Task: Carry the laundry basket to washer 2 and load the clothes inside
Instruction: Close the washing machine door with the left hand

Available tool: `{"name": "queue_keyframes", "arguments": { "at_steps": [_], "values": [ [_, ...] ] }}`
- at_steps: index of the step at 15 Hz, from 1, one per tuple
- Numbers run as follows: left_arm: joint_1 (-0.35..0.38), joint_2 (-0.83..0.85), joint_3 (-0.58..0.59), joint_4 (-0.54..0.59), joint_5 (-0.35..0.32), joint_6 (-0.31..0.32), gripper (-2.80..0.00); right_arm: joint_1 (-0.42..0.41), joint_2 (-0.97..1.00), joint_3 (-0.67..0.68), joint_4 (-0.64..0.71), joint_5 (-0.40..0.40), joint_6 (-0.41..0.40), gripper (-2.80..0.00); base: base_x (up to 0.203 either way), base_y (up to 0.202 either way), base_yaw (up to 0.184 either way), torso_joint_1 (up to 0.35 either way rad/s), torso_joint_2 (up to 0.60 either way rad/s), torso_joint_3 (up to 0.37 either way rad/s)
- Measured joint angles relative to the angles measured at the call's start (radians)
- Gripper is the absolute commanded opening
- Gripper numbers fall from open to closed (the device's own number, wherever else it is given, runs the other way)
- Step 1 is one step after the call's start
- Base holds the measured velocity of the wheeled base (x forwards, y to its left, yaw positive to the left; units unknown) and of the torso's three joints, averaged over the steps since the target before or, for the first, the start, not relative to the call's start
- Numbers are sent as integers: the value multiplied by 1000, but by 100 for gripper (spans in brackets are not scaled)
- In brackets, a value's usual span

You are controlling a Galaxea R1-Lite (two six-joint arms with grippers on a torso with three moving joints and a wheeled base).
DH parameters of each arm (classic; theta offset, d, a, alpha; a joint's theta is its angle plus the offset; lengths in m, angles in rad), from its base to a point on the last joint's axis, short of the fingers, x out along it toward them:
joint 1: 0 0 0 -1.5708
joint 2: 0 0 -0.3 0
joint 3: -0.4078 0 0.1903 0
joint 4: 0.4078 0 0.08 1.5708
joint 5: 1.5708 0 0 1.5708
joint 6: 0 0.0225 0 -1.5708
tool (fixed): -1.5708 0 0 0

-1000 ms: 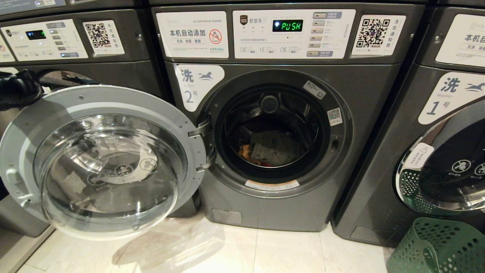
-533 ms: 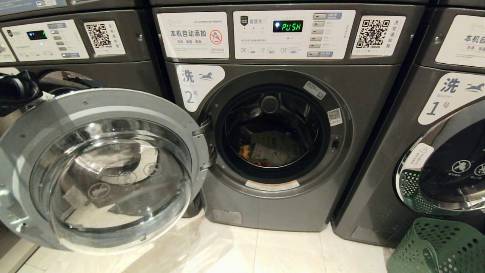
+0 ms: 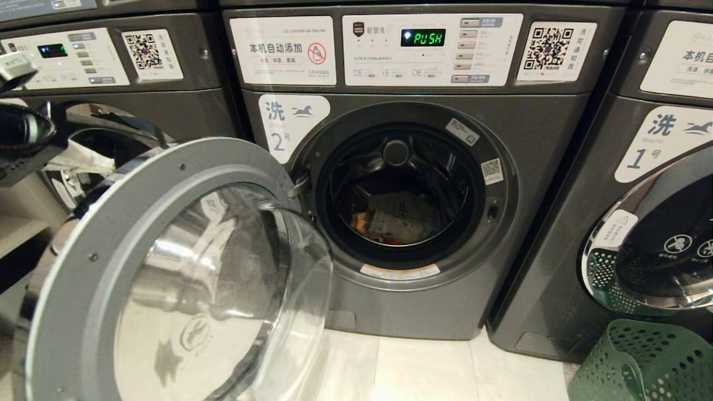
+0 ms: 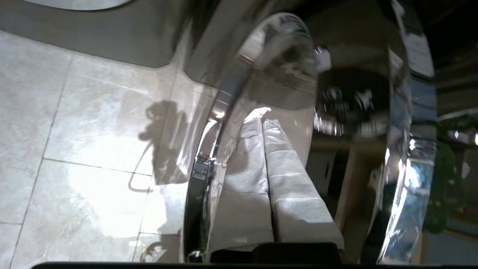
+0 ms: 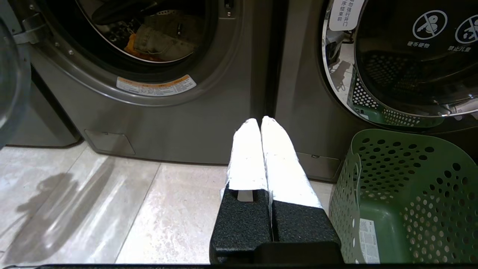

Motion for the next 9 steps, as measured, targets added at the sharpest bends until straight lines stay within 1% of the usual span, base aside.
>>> {"name": "queue_keyframes", "arguments": {
  "at_steps": [2, 4, 7, 9],
  "values": [
    [-76, -29, 0, 26, -22, 0, -280, 0, 0, -1, 0, 0, -5, -280, 0, 0, 0, 0, 0, 0],
    [-169, -49, 0, 41, -36, -4, -280, 0, 0, -1, 0, 0, -2, -280, 0, 0, 0, 0, 0, 0],
    [-332, -55, 0, 32, -40, -22, -280, 0, 0, -1, -1, -1, 2, -280, 0, 0, 0, 0, 0, 0],
    [-450, -40, 0, 1, -40, -42, -280, 0, 0, 0, -1, -1, 2, -280, 0, 0, 0, 0, 0, 0]
  ]
}}
